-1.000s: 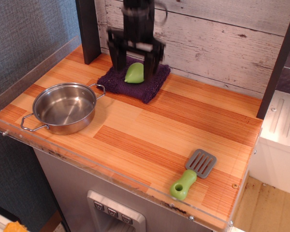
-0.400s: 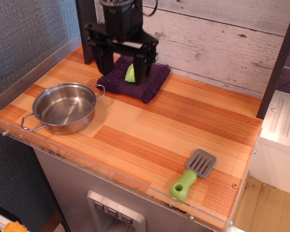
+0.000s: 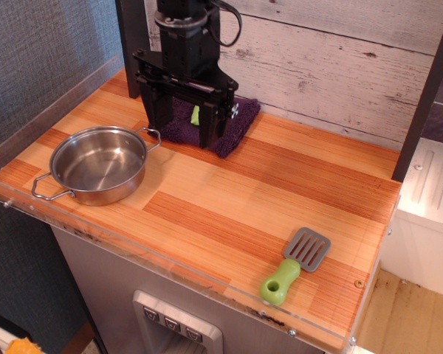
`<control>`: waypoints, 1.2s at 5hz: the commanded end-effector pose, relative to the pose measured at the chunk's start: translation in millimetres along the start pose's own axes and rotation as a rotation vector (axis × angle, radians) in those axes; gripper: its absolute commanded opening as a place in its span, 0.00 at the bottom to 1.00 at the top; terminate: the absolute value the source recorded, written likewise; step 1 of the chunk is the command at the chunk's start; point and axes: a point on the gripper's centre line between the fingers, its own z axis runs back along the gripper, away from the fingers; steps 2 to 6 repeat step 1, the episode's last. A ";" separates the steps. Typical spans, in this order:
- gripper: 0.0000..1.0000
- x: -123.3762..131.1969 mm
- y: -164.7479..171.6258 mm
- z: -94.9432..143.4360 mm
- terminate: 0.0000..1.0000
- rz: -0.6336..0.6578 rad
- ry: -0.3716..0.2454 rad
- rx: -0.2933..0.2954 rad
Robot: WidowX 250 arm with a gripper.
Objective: Place the pear on to the brown cloth
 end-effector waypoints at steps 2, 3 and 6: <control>1.00 2.8 2.5 13.5 1.00 -0.008 -0.039 0.011; 1.00 2.8 2.5 13.5 1.00 -0.008 -0.039 0.011; 1.00 2.8 2.5 13.5 1.00 -0.008 -0.039 0.011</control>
